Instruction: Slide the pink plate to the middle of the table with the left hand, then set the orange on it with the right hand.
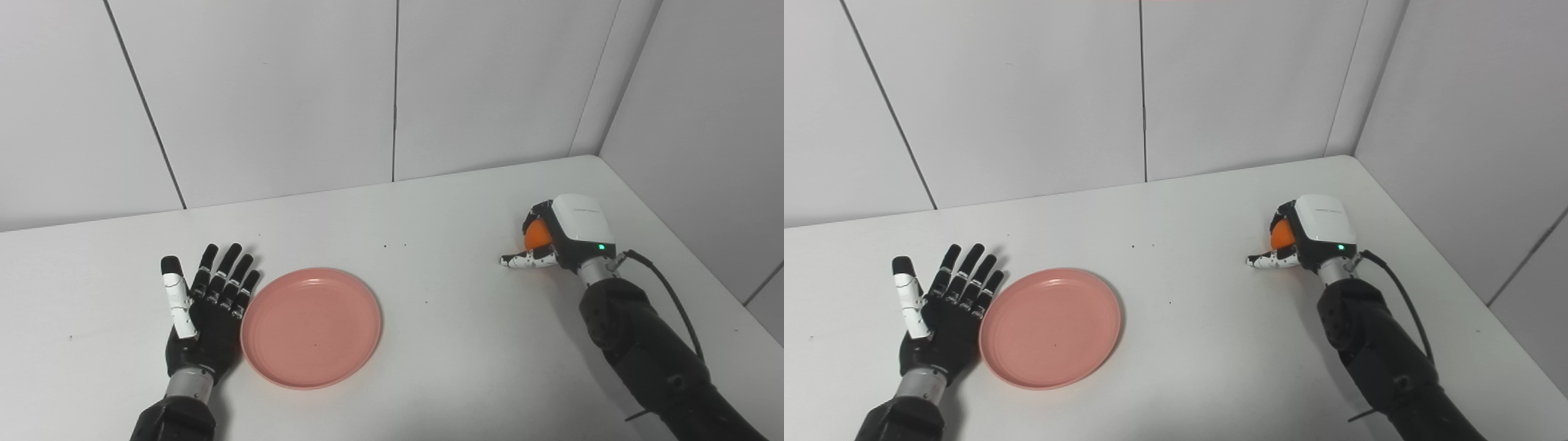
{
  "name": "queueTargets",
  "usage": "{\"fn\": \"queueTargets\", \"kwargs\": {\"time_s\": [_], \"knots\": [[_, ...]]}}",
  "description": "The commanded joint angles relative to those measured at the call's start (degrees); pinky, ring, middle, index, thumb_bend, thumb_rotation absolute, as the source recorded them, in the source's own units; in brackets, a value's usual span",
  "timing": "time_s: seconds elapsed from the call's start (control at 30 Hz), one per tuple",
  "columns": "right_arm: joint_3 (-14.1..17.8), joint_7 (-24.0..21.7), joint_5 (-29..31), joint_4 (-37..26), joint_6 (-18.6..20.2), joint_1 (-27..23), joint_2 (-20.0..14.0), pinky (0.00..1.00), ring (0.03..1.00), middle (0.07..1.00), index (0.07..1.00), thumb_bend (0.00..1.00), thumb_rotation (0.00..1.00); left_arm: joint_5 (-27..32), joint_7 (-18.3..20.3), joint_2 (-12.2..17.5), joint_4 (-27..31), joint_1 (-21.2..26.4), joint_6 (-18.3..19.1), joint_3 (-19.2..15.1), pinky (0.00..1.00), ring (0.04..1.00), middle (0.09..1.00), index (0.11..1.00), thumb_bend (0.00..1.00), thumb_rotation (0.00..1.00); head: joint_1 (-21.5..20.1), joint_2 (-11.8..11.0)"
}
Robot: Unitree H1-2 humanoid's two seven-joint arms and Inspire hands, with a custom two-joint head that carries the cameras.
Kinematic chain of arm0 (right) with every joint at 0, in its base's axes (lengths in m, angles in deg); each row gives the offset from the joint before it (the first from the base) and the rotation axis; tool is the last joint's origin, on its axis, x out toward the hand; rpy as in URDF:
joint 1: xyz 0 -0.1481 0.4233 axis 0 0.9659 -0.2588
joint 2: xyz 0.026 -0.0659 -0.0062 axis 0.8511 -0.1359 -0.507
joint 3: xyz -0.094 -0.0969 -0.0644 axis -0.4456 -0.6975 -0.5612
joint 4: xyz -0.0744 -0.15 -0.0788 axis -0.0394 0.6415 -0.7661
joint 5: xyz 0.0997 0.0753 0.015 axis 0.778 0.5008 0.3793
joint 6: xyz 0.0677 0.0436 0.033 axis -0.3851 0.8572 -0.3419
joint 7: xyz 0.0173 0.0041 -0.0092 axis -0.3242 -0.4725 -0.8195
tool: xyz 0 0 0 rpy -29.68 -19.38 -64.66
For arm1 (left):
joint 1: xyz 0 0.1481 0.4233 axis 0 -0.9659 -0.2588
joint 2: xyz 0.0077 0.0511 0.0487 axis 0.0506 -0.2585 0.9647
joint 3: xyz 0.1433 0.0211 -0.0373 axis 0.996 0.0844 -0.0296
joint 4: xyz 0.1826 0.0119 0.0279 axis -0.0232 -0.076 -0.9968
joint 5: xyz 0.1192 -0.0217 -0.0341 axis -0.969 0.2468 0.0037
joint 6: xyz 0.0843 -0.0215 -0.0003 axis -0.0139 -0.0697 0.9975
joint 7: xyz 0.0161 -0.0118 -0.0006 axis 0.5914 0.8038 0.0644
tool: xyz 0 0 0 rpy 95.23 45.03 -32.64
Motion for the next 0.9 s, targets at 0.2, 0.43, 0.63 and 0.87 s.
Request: {"fn": "queueTargets", "kwargs": {"time_s": [0.2,0.43,0.63,0.87], "knots": [[0.1,-8.1,-1.0,-9.3,4.7,0.1,-1.6,0.11,0.166,0.226,0.248,0.72,0.20,-0.6,-1.4,-0.5,-1.0,-0.8,2.6,0.3,0.95,0.928,0.905,0.977,0.86,0.75,0.4,0.0],[1.1,-11.4,-1.8,-18.7,6.1,-1.5,-1.1,0.10,0.144,0.204,0.243,0.71,0.19,-1.2,-1.7,-0.9,-0.6,-1.0,2.3,0.7,0.95,0.922,0.908,0.977,0.86,0.75,0.7,0.0],[1.4,-14.1,-2.2,-24.6,6.2,-2.6,-0.1,0.10,0.146,0.208,0.246,0.71,0.19,-1.4,-1.9,-1.6,-0.7,-1.3,2.0,0.9,0.96,0.921,0.913,0.976,0.87,0.75,2.1,0.0],[1.9,-16.0,-2.8,-29.1,5.8,-3.2,1.0,0.10,0.145,0.208,0.237,0.72,0.19,-2.2,-2.5,-2.6,-0.2,-1.7,1.8,1.4,0.94,0.921,0.917,0.980,0.86,0.76,4.3,0.0]]}}
